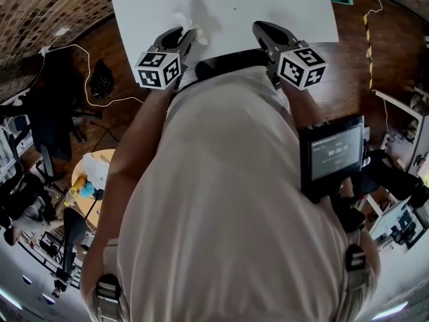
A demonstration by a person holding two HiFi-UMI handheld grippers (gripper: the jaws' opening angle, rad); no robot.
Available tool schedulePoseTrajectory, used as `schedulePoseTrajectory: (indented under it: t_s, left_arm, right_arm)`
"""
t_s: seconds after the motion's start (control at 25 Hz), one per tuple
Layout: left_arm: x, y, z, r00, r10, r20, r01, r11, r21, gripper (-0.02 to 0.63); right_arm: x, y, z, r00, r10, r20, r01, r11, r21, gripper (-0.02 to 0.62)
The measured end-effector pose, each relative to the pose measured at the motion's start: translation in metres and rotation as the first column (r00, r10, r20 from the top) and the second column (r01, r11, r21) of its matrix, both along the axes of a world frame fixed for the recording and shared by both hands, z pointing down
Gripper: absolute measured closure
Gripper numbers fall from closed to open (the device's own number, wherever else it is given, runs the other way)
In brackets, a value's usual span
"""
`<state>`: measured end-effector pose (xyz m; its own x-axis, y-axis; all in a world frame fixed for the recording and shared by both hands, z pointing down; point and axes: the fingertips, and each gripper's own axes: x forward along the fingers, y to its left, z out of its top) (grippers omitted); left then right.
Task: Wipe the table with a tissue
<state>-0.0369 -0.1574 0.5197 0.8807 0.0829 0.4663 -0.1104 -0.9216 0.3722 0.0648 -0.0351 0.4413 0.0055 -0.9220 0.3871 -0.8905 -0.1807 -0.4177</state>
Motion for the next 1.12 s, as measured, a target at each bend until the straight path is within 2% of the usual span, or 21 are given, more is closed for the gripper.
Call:
schedulePoseTrajectory:
  t_s: [0.2, 0.4, 0.68, 0.92, 1.04, 1.12]
  left_arm:
    - [-0.002, -0.004, -0.005, 1.000, -0.018, -0.001, 0.018, 1.000, 0.021, 0.509]
    - [0.011, 0.006, -0.008, 1.000, -0.020, 0.012, 0.019, 0.999, 0.040, 0.509]
    - [0.046, 0.004, -0.001, 0.994, -0.082, 0.071, 0.077, 0.995, 0.070, 0.508]
    - [0.076, 0.027, 0.016, 0.981, -0.098, 0.168, 0.074, 0.987, 0.144, 0.508]
    - [0.080, 0.033, 0.032, 0.970, -0.098, 0.220, 0.068, 0.988, 0.141, 0.508]
    - [0.088, 0.039, 0.044, 0.965, -0.081, 0.247, 0.056, 0.993, 0.107, 0.508]
  right_arm:
    - [-0.010, 0.006, 0.000, 1.000, -0.018, 0.001, 0.018, 1.000, 0.014, 0.588]
    - [0.010, 0.015, 0.005, 1.000, -0.024, 0.020, 0.023, 1.000, 0.014, 0.588]
    - [0.044, 0.016, 0.003, 0.990, -0.141, 0.023, 0.141, 0.990, 0.013, 0.588]
    - [0.089, 0.027, 0.004, 0.986, -0.161, 0.033, 0.161, 0.987, 0.027, 0.588]
    - [0.097, 0.029, 0.011, 0.983, -0.177, 0.049, 0.175, 0.984, 0.035, 0.588]
    - [0.104, 0.030, 0.014, 0.980, -0.194, 0.047, 0.193, 0.981, 0.034, 0.588]
